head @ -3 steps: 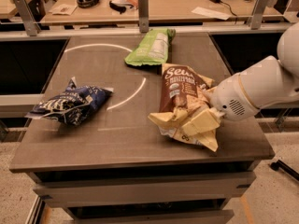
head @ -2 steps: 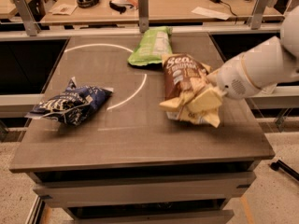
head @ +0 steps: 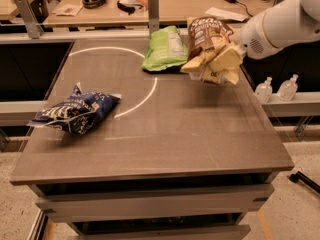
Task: Move brown chip bag near green rice chip bag
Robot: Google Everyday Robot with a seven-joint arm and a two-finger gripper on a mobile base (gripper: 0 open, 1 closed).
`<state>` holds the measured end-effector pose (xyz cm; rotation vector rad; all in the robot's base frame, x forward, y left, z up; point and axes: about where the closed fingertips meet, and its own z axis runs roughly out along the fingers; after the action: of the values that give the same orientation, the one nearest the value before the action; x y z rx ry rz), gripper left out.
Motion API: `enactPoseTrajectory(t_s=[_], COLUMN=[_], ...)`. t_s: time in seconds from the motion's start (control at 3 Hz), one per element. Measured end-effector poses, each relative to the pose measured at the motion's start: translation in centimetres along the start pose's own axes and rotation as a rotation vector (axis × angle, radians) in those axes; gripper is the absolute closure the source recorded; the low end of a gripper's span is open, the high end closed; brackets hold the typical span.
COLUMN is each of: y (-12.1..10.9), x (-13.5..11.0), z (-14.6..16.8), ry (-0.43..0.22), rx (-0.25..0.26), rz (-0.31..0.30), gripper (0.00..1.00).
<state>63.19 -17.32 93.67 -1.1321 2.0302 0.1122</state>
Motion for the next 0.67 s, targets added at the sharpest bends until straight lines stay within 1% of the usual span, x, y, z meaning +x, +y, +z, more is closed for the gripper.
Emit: enactPoseTrajectory(t_s=[0.33,0.67], y=[-3.1,-4.8], x=[-0.6,-1.3], z=[1.4,3.5], ry=[0.003,-0.009], rx=[0.038,0.039], rz=[0.006,0.027], gripper=[1.0,1.0])
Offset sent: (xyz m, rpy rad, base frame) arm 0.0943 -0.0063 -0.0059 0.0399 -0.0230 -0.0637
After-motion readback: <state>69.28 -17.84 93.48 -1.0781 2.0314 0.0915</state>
